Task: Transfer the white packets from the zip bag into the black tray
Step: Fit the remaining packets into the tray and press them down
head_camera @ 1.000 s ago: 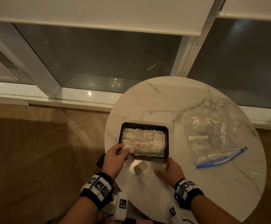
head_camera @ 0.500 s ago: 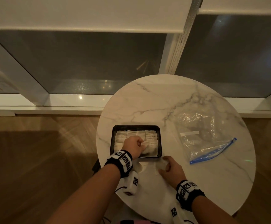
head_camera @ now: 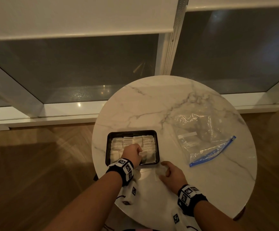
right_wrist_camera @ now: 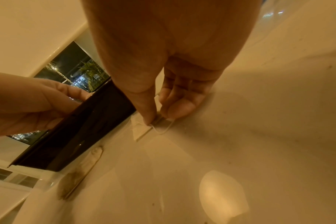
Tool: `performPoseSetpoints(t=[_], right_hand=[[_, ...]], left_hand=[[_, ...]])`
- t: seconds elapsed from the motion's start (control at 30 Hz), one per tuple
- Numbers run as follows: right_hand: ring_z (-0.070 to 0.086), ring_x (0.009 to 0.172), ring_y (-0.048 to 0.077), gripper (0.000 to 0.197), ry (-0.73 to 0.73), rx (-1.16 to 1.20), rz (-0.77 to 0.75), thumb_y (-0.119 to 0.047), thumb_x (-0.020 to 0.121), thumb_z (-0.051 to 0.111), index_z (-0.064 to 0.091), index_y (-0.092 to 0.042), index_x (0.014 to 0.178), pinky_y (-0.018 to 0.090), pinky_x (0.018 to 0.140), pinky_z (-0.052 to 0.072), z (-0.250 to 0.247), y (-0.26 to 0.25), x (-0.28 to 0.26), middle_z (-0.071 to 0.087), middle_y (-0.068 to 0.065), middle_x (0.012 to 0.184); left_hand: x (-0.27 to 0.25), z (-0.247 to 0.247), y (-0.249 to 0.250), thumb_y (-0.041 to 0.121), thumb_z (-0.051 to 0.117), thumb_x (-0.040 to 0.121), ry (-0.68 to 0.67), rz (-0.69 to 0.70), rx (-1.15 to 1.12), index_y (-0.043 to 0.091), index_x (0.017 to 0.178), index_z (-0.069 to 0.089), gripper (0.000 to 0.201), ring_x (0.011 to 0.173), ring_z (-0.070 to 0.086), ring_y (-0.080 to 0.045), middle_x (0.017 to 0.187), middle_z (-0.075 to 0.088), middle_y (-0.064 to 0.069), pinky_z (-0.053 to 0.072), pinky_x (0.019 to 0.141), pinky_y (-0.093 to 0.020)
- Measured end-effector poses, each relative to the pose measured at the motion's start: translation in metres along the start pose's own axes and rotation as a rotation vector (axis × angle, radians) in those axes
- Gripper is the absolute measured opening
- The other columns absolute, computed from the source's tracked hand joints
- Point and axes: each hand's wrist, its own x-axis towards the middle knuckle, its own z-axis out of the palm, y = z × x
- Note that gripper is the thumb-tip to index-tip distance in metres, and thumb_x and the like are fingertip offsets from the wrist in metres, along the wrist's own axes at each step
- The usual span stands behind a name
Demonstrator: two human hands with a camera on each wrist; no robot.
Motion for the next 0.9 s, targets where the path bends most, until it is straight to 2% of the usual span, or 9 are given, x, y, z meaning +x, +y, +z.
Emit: performPoseSetpoints(t=[0.13, 0.27, 0.37, 0.43, 0.53, 0.63, 0.73, 0.8, 0.9], right_hand=[[0.051, 0.074, 0.003, 0.05, -0.02, -0.065, -0.048, -0.028, 0.082, 0.071, 0.056, -0.036, 0.129, 0.01, 0.065, 0.037, 0.0, -0.001, 0.002, 0.053, -0.014, 0.083], [0.056, 0.096, 0.012, 0.043, -0.058, -0.18, -0.079, -0.03, 0.086, 0.066, 0.055, -0.033, 0.127, 0.021, 0.087, 0.044, 0.0, -0.003, 0.004, 0.059, -0.005, 0.11], [0.053, 0.092, 0.014, 0.023, -0.083, -0.26, -0.05, -0.034, 0.088, 0.063, 0.056, -0.031, 0.11, 0.024, 0.084, 0.045, -0.003, -0.008, 0.005, 0.054, -0.003, 0.104], [0.054, 0.088, 0.014, 0.013, -0.073, -0.274, -0.014, -0.039, 0.087, 0.063, 0.055, -0.032, 0.094, 0.024, 0.08, 0.044, -0.005, -0.009, 0.006, 0.05, -0.004, 0.102], [0.055, 0.083, 0.013, 0.017, -0.064, -0.238, 0.033, -0.04, 0.083, 0.068, 0.055, -0.032, 0.076, 0.022, 0.078, 0.044, -0.011, -0.008, 0.009, 0.049, -0.004, 0.101], [0.057, 0.081, 0.013, 0.019, -0.037, -0.204, 0.022, -0.037, 0.081, 0.072, 0.058, -0.029, 0.07, 0.018, 0.071, 0.039, -0.021, -0.005, 0.012, 0.056, -0.004, 0.092], [0.061, 0.073, 0.013, 0.019, 0.01, -0.089, 0.046, -0.034, 0.08, 0.075, 0.062, -0.022, 0.072, 0.02, 0.064, 0.045, -0.031, 0.0, 0.014, 0.065, -0.003, 0.077], [0.061, 0.067, 0.015, 0.017, 0.04, 0.051, 0.076, -0.028, 0.079, 0.078, 0.063, -0.019, 0.076, 0.029, 0.063, 0.051, -0.041, 0.0, 0.013, 0.068, 0.002, 0.075], [0.063, 0.065, 0.019, 0.015, 0.066, 0.314, 0.086, -0.013, 0.083, 0.077, 0.065, -0.014, 0.09, 0.033, 0.058, 0.052, -0.058, -0.01, 0.007, 0.07, 0.012, 0.082]], left_hand=[[-0.002, 0.005, -0.001, -0.004, 0.06, 0.083, 0.045, -0.002, 0.001, 0.015, 0.101, 0.065, 0.027, 0.084, 0.061, -0.018, 0.092, 0.063, -0.002, 0.051, 0.071, -0.025], [-0.006, 0.006, -0.001, 0.008, 0.061, 0.091, 0.049, 0.029, 0.0, 0.012, 0.108, 0.068, 0.018, 0.088, 0.063, -0.019, 0.098, 0.069, -0.006, 0.052, 0.077, -0.024], [-0.011, -0.001, -0.002, 0.018, 0.061, 0.095, 0.11, 0.03, -0.074, 0.013, 0.104, 0.07, 0.013, 0.087, 0.063, -0.017, 0.096, 0.07, -0.003, 0.054, 0.081, -0.028], [-0.016, -0.01, -0.004, 0.024, 0.063, 0.096, 0.161, 0.024, -0.183, 0.016, 0.1, 0.069, 0.011, 0.084, 0.062, -0.013, 0.092, 0.069, 0.002, 0.052, 0.077, -0.025], [-0.028, -0.028, -0.01, 0.022, 0.064, 0.095, 0.19, -0.024, -0.462, 0.017, 0.097, 0.066, 0.006, 0.082, 0.066, -0.016, 0.09, 0.07, 0.0, 0.054, 0.076, -0.027], [-0.045, -0.044, -0.017, 0.01, 0.062, 0.096, 0.028, -0.058, -0.778, 0.008, 0.103, 0.064, 0.007, 0.073, 0.066, -0.019, 0.082, 0.071, -0.005, 0.053, 0.065, -0.029], [-0.064, -0.047, -0.028, 0.014, 0.063, 0.096, -0.143, 0.002, -0.654, 0.01, 0.106, 0.065, 0.01, 0.068, 0.064, -0.01, 0.079, 0.069, -0.004, 0.047, 0.056, -0.019], [-0.073, -0.036, -0.039, 0.019, 0.065, 0.096, -0.227, 0.028, -0.489, 0.013, 0.104, 0.067, 0.01, 0.073, 0.067, -0.01, 0.087, 0.071, -0.004, 0.053, 0.063, -0.019], [-0.075, -0.01, -0.061, 0.026, 0.066, 0.093, -0.258, -0.002, -0.287, 0.021, 0.099, 0.068, 0.007, 0.082, 0.069, -0.017, 0.092, 0.072, -0.002, 0.06, 0.08, -0.035]])
